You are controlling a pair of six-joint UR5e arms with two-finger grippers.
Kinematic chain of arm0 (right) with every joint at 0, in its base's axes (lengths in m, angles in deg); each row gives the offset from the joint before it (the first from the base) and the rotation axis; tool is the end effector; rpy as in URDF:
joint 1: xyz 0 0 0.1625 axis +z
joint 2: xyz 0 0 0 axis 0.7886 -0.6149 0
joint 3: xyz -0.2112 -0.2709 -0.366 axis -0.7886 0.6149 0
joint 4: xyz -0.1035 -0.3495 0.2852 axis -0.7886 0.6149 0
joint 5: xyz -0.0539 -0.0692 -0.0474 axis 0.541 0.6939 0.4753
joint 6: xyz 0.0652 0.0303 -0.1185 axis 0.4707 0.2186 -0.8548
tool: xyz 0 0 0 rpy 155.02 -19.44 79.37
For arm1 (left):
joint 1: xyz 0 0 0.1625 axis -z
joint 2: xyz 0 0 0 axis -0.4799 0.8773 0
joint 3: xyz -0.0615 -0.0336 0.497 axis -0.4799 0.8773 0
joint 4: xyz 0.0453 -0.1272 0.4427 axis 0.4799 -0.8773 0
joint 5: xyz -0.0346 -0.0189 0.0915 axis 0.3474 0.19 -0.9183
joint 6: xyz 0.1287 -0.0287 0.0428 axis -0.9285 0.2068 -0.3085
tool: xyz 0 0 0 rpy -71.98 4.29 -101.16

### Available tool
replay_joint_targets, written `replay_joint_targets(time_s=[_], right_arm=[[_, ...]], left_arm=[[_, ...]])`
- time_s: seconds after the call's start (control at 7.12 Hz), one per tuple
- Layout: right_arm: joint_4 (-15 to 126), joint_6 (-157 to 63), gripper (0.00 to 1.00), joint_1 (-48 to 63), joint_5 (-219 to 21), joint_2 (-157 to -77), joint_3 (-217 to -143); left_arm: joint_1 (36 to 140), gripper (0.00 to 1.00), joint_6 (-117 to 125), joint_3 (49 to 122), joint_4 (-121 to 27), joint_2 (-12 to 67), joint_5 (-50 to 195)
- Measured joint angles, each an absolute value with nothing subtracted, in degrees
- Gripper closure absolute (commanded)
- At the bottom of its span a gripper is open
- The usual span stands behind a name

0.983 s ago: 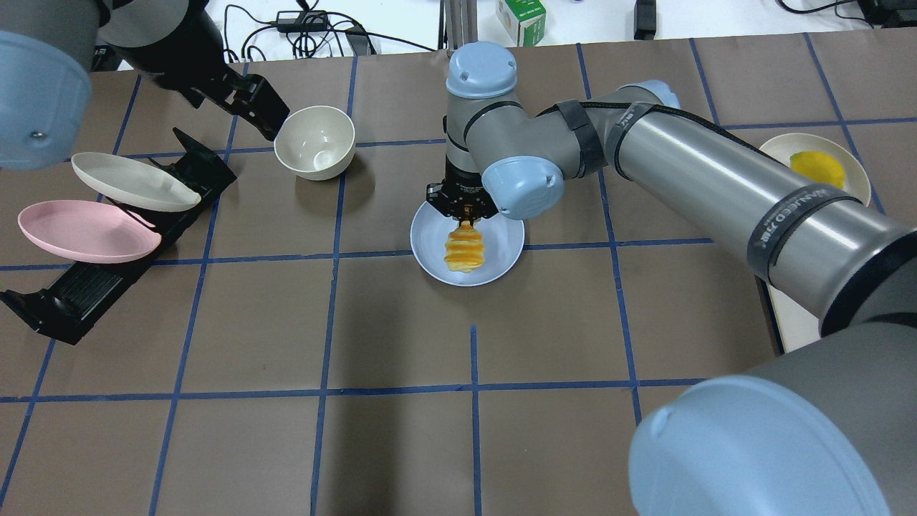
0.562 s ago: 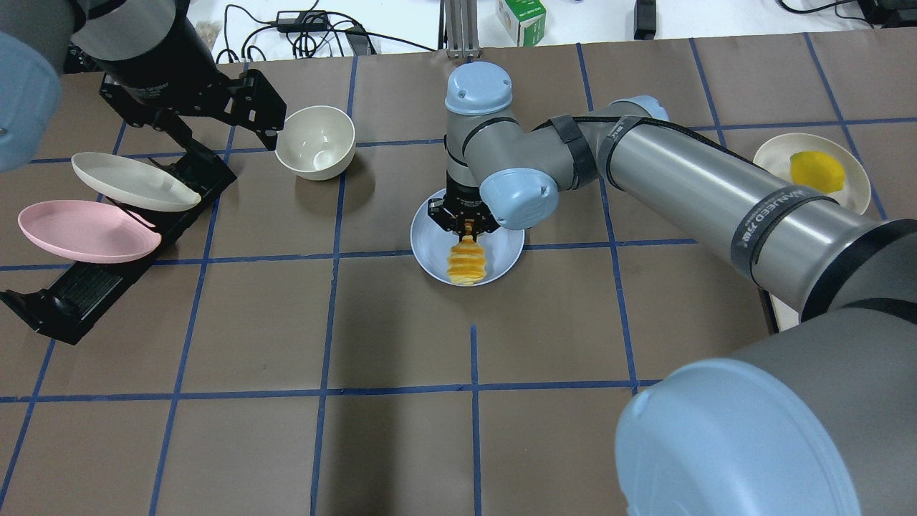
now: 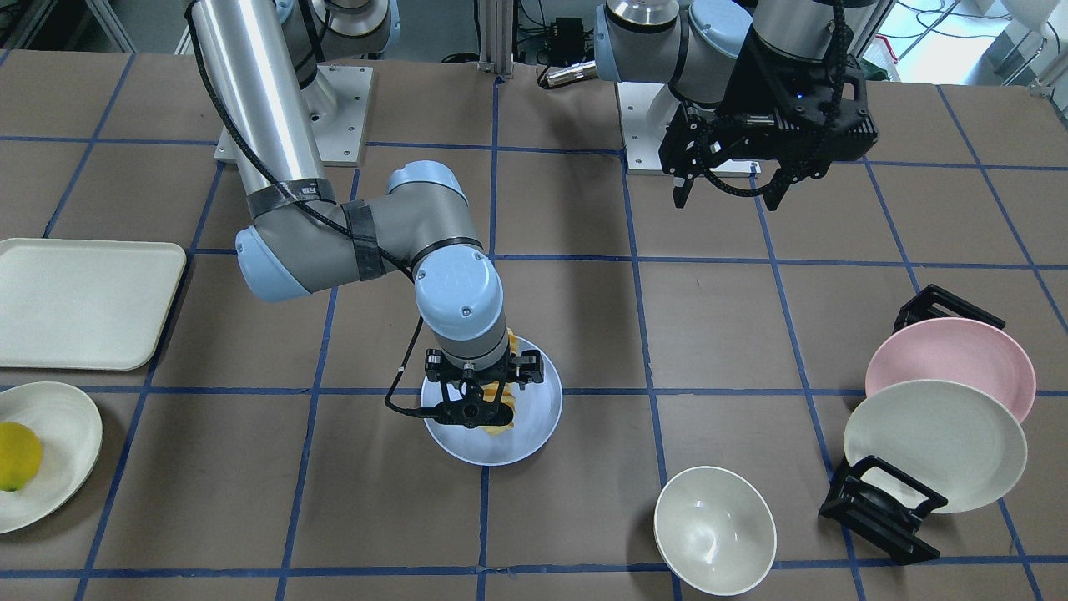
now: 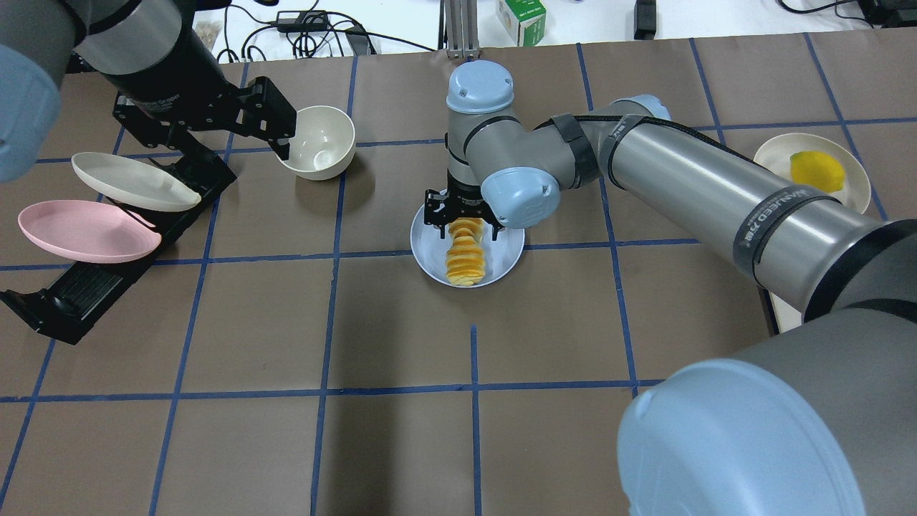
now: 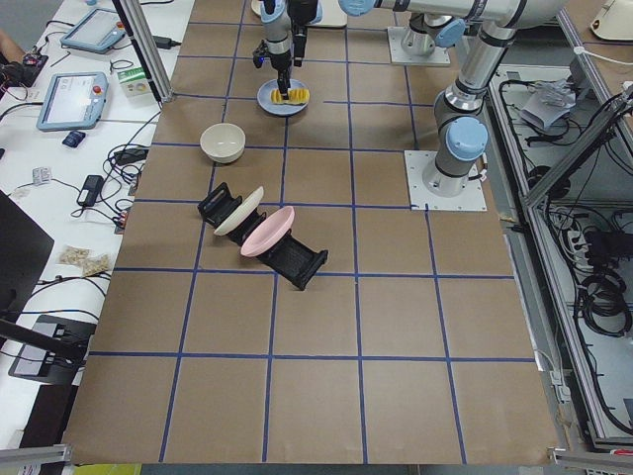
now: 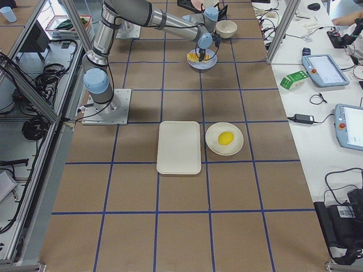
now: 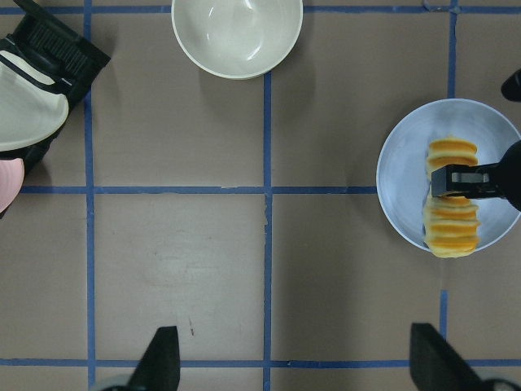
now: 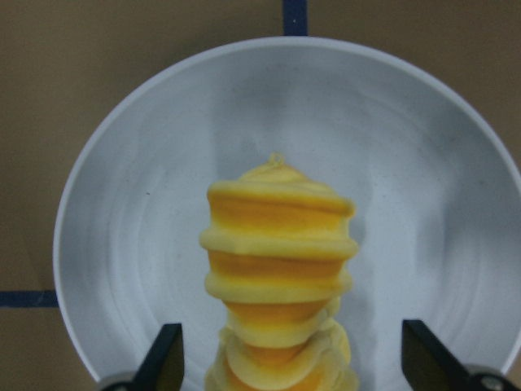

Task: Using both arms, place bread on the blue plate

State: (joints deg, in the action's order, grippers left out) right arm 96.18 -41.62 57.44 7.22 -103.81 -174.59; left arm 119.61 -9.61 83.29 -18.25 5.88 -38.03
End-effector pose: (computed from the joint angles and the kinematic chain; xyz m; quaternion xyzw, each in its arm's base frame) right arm 0.3897 -0.6543 0.2142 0.0227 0.9978 0.0443 0.0436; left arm -0.1439 -0.5347 0.5641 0.0003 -0.9986 0.0514 0.0078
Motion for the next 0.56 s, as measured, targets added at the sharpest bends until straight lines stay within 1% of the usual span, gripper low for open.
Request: replay_joint_targets(time_s=[0.28,0.56], right_arm=[[94.82,-42.48,0.00,54.33,7.62,-107.96,-174.04],[89.39,-45.68,0.00,49.01,8.71,-115.66,-174.25]], left_arm=[[119.53,0.00,-10.40,83.32,-18.04,5.90,-37.94],[119.53,0.00,-10.51,83.32,-17.90,5.89,-37.97]])
